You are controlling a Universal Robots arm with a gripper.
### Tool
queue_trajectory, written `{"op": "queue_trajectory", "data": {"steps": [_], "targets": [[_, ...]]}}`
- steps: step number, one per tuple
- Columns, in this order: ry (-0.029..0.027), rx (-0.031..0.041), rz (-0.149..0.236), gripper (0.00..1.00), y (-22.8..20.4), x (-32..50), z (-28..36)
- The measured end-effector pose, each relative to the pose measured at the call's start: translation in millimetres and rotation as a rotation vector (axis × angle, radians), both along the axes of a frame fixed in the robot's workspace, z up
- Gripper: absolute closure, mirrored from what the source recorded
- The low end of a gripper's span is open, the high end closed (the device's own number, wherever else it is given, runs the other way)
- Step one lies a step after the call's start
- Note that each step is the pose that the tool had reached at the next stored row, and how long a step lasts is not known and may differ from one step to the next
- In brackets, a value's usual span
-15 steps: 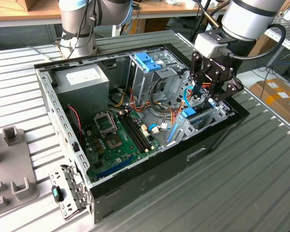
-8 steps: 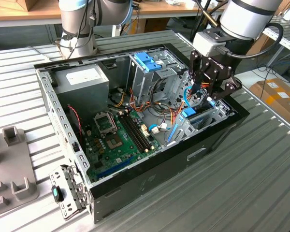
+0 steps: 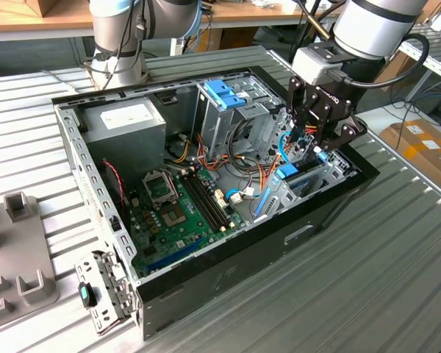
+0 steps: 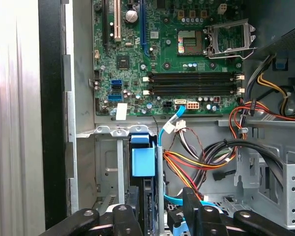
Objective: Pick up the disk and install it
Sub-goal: 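Insert the first disk wire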
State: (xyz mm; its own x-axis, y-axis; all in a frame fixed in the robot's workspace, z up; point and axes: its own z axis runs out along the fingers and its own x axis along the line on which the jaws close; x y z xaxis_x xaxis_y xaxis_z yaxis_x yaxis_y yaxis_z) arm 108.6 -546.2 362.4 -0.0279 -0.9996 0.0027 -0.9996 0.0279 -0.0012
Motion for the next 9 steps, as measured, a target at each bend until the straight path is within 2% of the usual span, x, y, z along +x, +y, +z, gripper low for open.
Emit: {"op": "queue_trajectory", "data": {"steps": [5,9], "targets": [[0.0023,0.0001,0.0,0.52,0.1,0.3,1.1],[0.0023,-0.0002,0.0,0.52,1.4,4.4,1.3]]}}
